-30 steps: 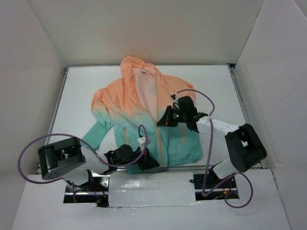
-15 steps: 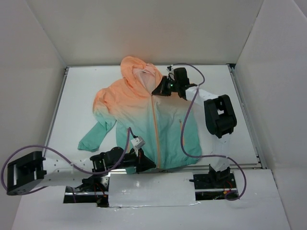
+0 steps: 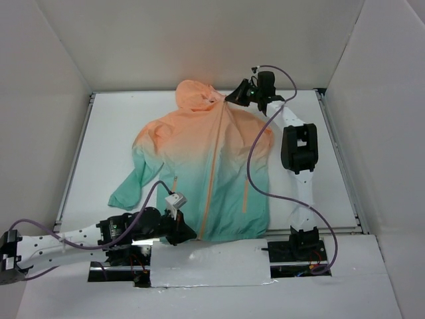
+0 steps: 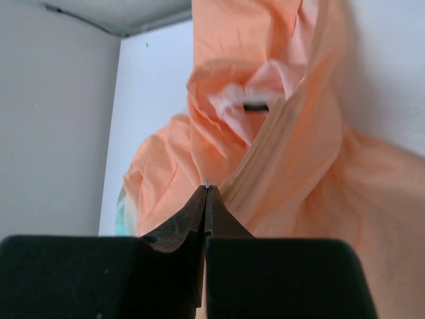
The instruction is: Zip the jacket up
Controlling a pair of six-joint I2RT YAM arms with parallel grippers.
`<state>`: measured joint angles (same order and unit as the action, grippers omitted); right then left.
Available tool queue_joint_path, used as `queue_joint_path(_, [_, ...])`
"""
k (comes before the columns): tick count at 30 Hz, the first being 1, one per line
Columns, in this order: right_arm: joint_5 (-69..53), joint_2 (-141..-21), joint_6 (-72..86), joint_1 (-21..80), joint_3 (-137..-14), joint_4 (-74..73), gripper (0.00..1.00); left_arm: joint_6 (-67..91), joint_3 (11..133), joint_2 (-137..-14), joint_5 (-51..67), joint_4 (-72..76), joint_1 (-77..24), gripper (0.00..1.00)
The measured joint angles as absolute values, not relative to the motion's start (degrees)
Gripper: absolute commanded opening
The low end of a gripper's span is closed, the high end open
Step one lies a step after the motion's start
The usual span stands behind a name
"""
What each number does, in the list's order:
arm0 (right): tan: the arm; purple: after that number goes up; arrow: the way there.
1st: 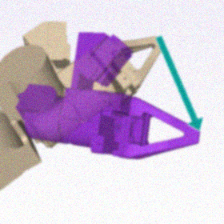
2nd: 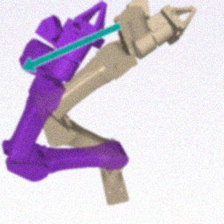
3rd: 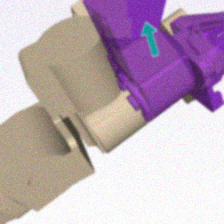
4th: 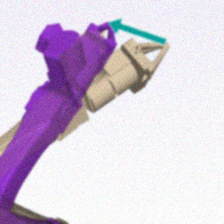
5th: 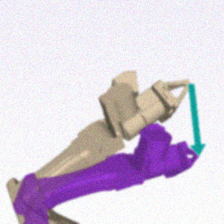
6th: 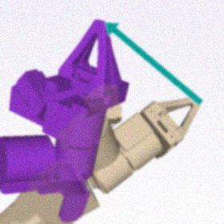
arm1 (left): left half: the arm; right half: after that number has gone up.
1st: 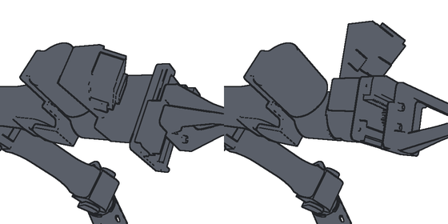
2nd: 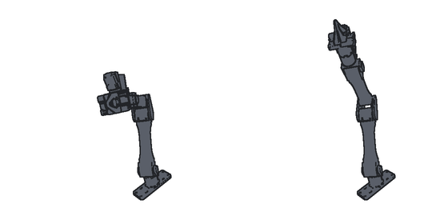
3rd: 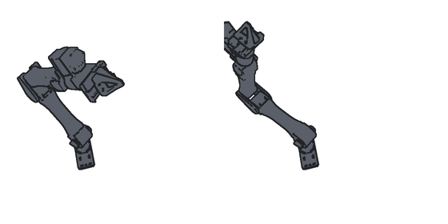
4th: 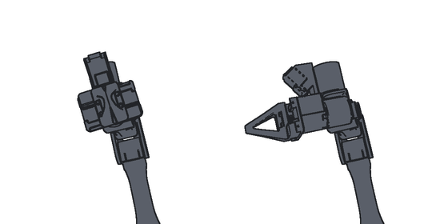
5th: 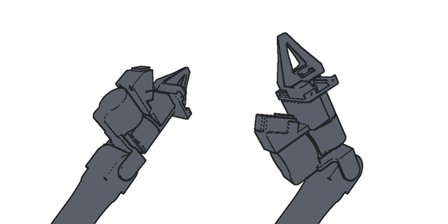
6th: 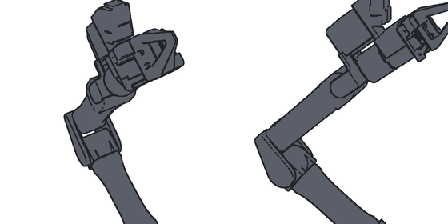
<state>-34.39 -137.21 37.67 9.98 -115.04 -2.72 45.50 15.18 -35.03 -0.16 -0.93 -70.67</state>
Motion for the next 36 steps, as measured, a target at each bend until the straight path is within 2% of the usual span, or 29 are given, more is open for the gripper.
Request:
queue_joint_path(8, [-34.54,-137.73,40.27,3.77,-123.44,-2.57,0.00,50.11,15.46,-28.10,-1.85,-16.47,-71.05,0.00])
queue_joint_path(14, [-38.65,-137.73,41.52,-0.38,-129.08,-4.49,0.00,52.84,15.46,-25.78,-7.90,-18.92,-70.96,0.00])
queue_joint_path(25, [-44.56,-138.58,42.52,-1.87,-133.60,-4.51,0.00,57.25,17.12,-42.72,-13.47,-13.93,-70.98,0.00])
queue_joint_path(27, [-44.21,-139.24,42.35,-1.74,-133.56,-3.38,0.03,58.74,19.07,-44.25,-14.22,-15.53,-70.98,0.00])
queue_joint_path(28, [-43.75,-139.70,42.30,-1.72,-133.53,-3.01,0.14,59.20,20.47,-44.51,-14.74,-16.99,-71.05,0.09])
queue_joint_path(29, [-43.11,-140.09,42.13,-1.72,-133.53,-2.72,0.15,60.01,21.93,-44.58,-15.33,-18.46,-71.11,0.14])
queue_joint_path(30, [-41.71,-140.44,41.93,-1.76,-133.62,-2.61,0.18,60.47,23.31,-44.56,-15.68,-20.10,-71.18,0.12])
queue_joint_path(31, [-40.75,-140.73,41.65,-1.91,-133.80,-2.66,0.24,61.17,24.82,-44.64,-16.45,-22.35,-71.40,0.15])
queue_joint_path(32, [-39.92,-140.86,41.34,-2.11,-134.06,-2.76,0.35,61.80,26.00,-44.80,-17.34,-24.16,-71.53,0.25])
queue_joint_path(33, [-39.03,-140.92,41.08,-2.26,-134.37,-3.03,0.48,62.48,27.40,-45.15,-18.48,-26.46,-71.64,0.37])
queue_joint_path(34, [-38.04,-140.90,40.66,-2.50,-134.80,-3.27,0.79,63.35,28.84,-45.71,-19.64,-28.91,-71.70,0.71])
queue_joint_path(35, [-37.34,-140.84,40.62,-2.68,-135.31,-3.40,1.00,63.99,30.17,-46.39,-20.91,-31.07,-71.72,0.99])
queue_joint_path(36, [-36.62,-140.66,39.81,-2.87,-135.68,-3.64,1.00,65.06,31.59,-47.20,-22.09,-33.43,-71.72,0.99])
